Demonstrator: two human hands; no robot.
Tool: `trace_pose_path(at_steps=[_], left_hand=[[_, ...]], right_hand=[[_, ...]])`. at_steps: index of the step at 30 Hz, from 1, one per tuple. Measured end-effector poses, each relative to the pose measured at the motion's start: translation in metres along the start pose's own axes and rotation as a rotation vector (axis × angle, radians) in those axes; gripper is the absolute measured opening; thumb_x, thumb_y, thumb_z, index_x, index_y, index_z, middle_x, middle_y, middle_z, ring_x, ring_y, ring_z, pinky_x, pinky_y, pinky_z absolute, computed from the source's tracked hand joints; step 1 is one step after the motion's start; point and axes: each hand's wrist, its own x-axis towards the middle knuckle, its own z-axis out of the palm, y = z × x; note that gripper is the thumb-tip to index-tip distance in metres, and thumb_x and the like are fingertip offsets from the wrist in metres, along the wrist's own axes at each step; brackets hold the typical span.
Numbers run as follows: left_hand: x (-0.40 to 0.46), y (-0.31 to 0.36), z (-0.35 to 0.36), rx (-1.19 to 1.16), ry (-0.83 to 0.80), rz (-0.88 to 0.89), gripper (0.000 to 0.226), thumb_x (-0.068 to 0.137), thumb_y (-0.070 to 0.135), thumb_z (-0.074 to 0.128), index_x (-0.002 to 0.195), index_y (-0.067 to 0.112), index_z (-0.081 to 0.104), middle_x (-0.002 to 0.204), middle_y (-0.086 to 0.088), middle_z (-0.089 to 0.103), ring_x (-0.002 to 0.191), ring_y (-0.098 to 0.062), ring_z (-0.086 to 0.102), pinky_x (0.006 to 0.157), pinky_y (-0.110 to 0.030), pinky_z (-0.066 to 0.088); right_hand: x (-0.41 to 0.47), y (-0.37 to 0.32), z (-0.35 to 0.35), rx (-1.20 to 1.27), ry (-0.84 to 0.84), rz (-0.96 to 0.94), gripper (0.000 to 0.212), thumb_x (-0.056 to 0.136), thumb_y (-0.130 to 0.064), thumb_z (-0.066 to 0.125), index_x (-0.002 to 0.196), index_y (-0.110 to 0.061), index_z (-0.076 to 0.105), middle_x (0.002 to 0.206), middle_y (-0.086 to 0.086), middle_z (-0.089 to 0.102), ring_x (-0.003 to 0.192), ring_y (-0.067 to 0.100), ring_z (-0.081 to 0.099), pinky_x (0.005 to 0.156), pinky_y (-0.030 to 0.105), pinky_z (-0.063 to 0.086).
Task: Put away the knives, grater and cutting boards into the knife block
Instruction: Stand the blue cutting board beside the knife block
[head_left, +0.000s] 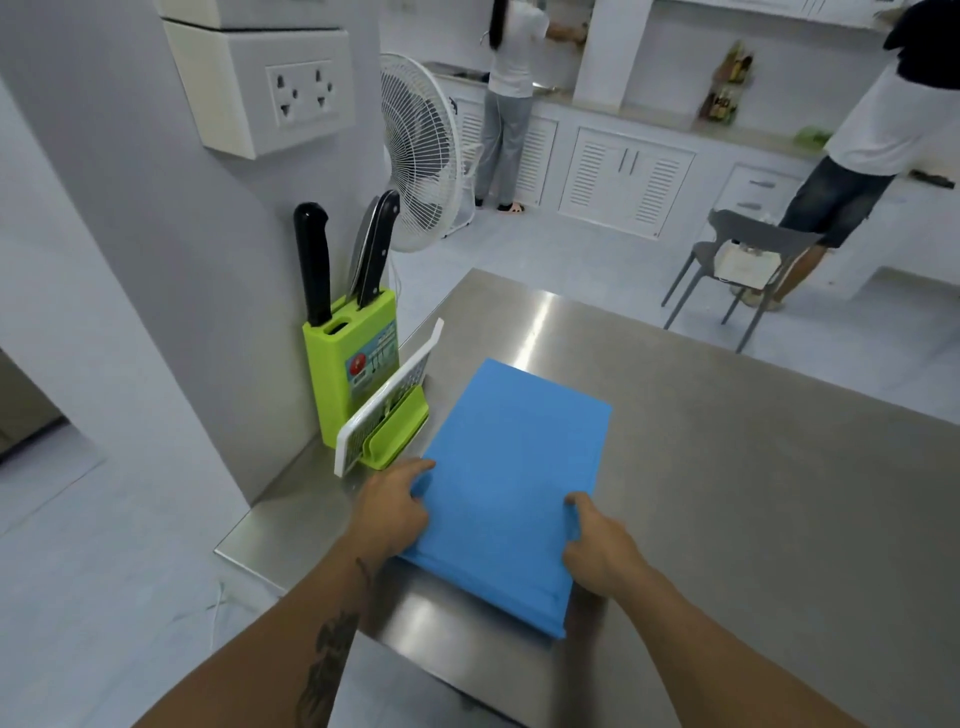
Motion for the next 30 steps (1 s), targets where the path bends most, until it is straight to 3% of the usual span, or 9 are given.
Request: trace_pose_path(at_steps=[7, 12, 17, 23, 27, 30], left_hand=[[-0.002, -0.008, 0.0, -0.11, 0.036, -0.046, 0.068, 0.058, 0.01, 0.045, 0.123, 0.015, 0.067, 0.122, -0.009, 0.068, 0.112, -0.029, 0.062, 0.1, -0.033, 0.048], [-0.001, -0.008, 0.01, -0.14, 0.18, -0.074, 0.057, 0.064, -0.009, 0.051, 0.113, 0.01, 0.072, 0.109, -0.013, 0.072, 0.099, -0.032, 0.066, 0.087, -0.028, 0.048], [0.001, -0.007, 0.013, -0.102, 0.241, -0.02, 0.058, 0.062, 0.01, 0.04, 0.109, 0.013, 0.073, 0.107, -0.012, 0.073, 0.096, -0.031, 0.068, 0.09, -0.037, 0.054], [0.004, -0.004, 0.012, -0.077, 0.234, -0.011, 0.059, 0.063, 0.013, 0.037, 0.11, 0.013, 0.073, 0.109, -0.013, 0.072, 0.099, -0.031, 0.068, 0.093, -0.04, 0.053], [0.0, 0.002, 0.012, 0.024, 0.24, 0.023, 0.048, 0.069, 0.002, 0.048, 0.109, 0.011, 0.071, 0.109, -0.013, 0.071, 0.097, -0.034, 0.066, 0.087, -0.042, 0.054], [0.004, 0.03, 0.023, 0.072, 0.261, 0.124, 0.038, 0.069, -0.002, 0.052, 0.1, 0.01, 0.071, 0.101, -0.01, 0.071, 0.091, -0.034, 0.066, 0.079, -0.038, 0.052]], right_hand=[[-0.005, -0.001, -0.004, 0.018, -0.034, -0.025, 0.074, 0.079, -0.01, 0.053, 0.15, -0.016, 0.031, 0.145, 0.015, 0.048, 0.13, 0.032, 0.049, 0.105, 0.032, 0.041], [-0.003, -0.005, -0.004, 0.03, 0.013, -0.041, 0.069, 0.077, -0.011, 0.053, 0.145, -0.014, 0.038, 0.141, 0.014, 0.052, 0.127, 0.031, 0.052, 0.103, 0.031, 0.043], [0.0, -0.002, -0.003, 0.068, 0.036, -0.045, 0.07, 0.076, -0.01, 0.053, 0.145, -0.013, 0.039, 0.14, 0.014, 0.053, 0.127, 0.031, 0.052, 0.103, 0.032, 0.044], [0.002, 0.001, -0.002, 0.088, 0.04, -0.061, 0.064, 0.078, -0.007, 0.055, 0.141, -0.009, 0.042, 0.138, 0.017, 0.054, 0.127, 0.034, 0.052, 0.102, 0.033, 0.044], [0.002, 0.012, -0.007, 0.163, -0.011, -0.078, 0.069, 0.075, -0.012, 0.057, 0.143, -0.015, 0.042, 0.132, 0.014, 0.06, 0.116, 0.028, 0.06, 0.096, 0.032, 0.05], [-0.001, 0.032, -0.025, 0.225, 0.012, -0.078, 0.065, 0.08, -0.015, 0.058, 0.143, -0.024, 0.042, 0.118, 0.015, 0.067, 0.096, 0.025, 0.066, 0.079, 0.028, 0.051]])
